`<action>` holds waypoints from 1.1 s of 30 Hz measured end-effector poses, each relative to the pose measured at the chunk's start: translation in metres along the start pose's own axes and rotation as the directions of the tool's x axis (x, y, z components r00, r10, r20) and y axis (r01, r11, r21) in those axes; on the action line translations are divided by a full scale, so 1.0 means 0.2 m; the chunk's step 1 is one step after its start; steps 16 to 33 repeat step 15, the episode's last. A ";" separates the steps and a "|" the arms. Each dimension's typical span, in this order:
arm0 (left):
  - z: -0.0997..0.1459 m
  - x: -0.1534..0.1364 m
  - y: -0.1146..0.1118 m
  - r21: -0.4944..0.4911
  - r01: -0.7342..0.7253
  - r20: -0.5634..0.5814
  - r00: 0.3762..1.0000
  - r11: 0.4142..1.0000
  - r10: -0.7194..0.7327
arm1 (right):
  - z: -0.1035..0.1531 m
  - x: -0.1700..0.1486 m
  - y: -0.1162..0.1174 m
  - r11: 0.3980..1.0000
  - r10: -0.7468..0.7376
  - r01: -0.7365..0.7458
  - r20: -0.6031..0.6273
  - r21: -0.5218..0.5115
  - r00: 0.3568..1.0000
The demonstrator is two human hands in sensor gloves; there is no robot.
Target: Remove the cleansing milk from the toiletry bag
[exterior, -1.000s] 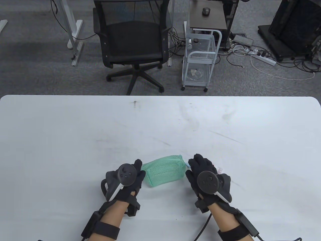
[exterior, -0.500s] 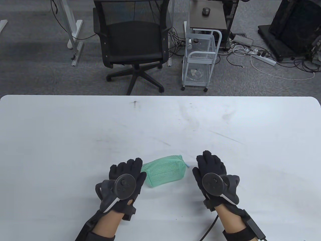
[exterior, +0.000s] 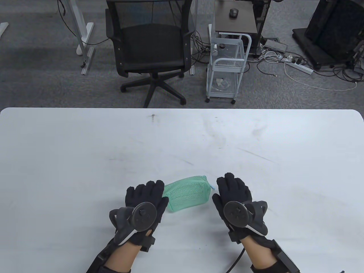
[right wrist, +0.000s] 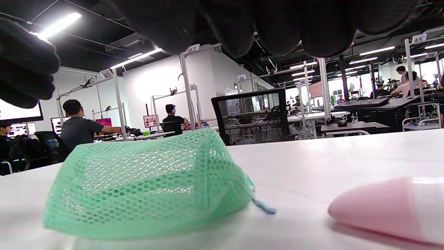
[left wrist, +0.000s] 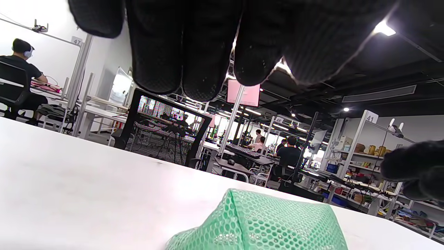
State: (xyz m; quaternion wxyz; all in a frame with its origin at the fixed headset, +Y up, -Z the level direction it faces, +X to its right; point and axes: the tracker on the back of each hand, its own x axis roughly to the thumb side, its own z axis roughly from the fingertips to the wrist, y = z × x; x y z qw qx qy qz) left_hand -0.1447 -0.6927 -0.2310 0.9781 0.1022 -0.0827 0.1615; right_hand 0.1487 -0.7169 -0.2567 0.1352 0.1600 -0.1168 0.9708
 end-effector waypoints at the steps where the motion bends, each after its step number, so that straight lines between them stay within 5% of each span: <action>1: 0.00 0.00 0.00 -0.001 -0.001 0.000 1.000 1.000 0.001 | 0.00 0.00 0.00 1.000 0.002 -0.002 -0.002 0.007 1.000; 33: 0.01 0.00 0.00 0.008 0.000 0.001 1.000 1.000 0.000 | 0.00 0.02 0.00 0.999 0.015 -0.015 -0.002 0.035 1.000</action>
